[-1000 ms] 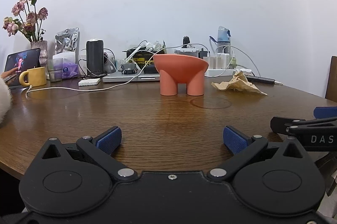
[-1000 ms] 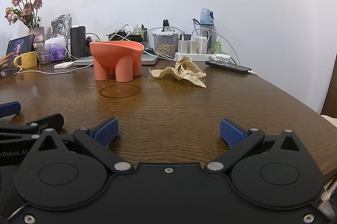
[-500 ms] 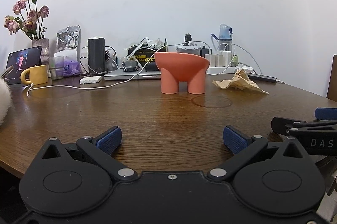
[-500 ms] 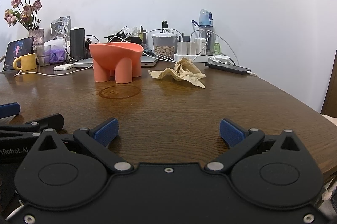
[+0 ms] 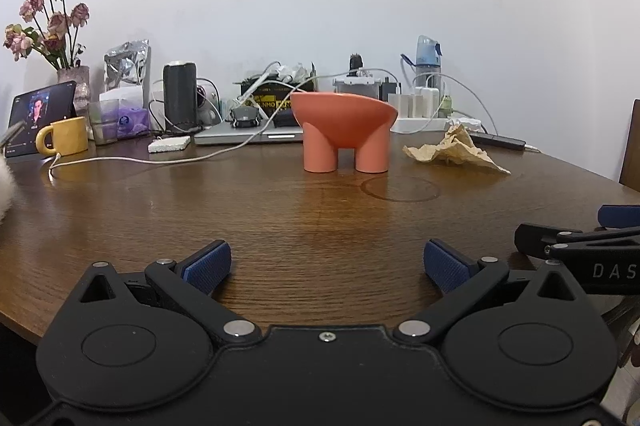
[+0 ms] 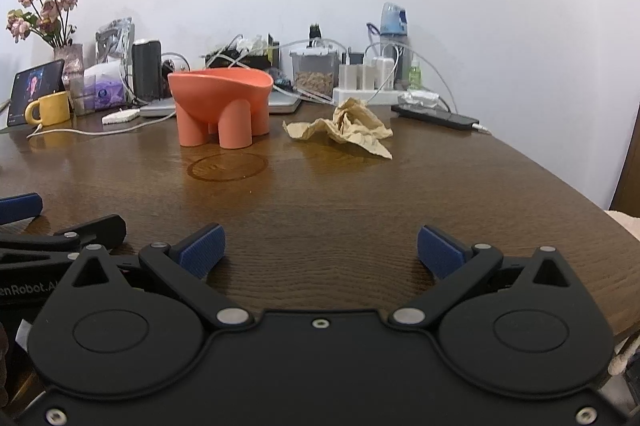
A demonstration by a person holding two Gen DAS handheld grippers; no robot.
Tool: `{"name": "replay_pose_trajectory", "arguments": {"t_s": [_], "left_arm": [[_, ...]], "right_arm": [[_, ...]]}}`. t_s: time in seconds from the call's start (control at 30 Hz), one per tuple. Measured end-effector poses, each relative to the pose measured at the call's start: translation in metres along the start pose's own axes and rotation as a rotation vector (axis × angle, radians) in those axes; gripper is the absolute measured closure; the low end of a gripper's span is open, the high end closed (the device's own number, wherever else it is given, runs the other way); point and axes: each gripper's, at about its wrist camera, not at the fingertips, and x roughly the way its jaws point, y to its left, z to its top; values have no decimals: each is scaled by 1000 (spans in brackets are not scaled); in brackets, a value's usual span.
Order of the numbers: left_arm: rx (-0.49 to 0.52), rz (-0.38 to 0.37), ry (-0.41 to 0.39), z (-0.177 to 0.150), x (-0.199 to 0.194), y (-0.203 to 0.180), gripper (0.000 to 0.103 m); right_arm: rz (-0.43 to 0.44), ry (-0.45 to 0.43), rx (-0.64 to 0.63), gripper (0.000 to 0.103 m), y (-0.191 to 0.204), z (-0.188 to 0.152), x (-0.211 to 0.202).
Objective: Clean bowl
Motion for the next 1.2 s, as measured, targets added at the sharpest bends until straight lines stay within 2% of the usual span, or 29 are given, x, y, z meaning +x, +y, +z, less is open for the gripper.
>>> {"name": "replay_pose_trajectory", "arguments": {"t_s": [0.17, 0.47, 0.53, 0.6, 0.8, 0.97, 1.07, 1.2], "left_arm": [[-10, -30, 74, 23, 11, 1, 0], [-16, -103, 152, 66, 63, -9, 0], [-64, -163, 293, 76, 90, -8, 0], [-69, -159, 348, 83, 107, -8, 0], [25, -98, 276, 102, 142, -14, 0], [42, -64, 329, 113, 194, -19, 0], [47, -42, 326, 117, 207, -18, 0], [39, -59, 343, 122, 229, -11, 0]], "right_arm": [[28, 93, -17, 0, -8, 16, 6], [1, 55, -61, 0, -18, 31, 9], [11, 60, -84, 0, -18, 34, 12], [13, 64, -114, 0, -18, 36, 16], [24, 66, -187, 0, -15, 45, 29], [29, 88, -226, 0, -13, 47, 42], [67, 139, -209, 0, -16, 49, 49], [86, 180, -263, 0, -15, 53, 54]]}}
